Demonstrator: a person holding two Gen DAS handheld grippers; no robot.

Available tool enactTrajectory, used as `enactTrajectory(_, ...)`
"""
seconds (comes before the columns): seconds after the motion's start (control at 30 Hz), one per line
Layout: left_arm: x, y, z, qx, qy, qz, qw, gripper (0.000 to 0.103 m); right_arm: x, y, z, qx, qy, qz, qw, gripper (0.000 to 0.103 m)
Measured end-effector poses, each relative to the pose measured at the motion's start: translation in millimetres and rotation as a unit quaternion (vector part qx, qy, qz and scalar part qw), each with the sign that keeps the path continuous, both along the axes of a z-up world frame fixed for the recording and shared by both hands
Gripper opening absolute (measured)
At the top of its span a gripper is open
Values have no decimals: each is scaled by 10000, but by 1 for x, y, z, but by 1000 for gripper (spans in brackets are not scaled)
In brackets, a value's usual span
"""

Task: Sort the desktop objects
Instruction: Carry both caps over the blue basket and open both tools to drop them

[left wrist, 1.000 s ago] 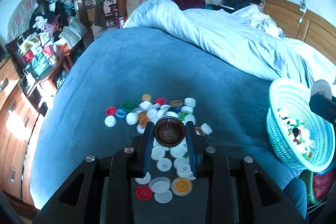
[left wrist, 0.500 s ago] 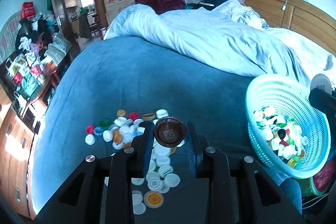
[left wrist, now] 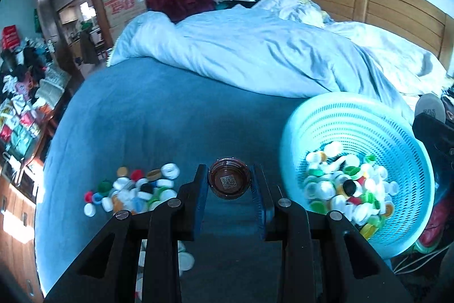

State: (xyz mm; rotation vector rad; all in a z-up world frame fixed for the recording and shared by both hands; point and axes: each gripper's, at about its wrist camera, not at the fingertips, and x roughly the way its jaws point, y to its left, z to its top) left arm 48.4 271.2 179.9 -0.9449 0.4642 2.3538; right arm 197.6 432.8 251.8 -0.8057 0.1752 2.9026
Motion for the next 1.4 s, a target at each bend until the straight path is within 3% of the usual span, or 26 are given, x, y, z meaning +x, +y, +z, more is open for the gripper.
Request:
enactTrajectory(0.7,24,94,-5,-317,-373,-714,9962,25,22,68,-25,-386,-308,-591,9970,13)
enactTrajectory(1.4,33,154,-48,-807,-1339,-1192,9805,25,24,102,-67,-884,-838,-735,9898,13)
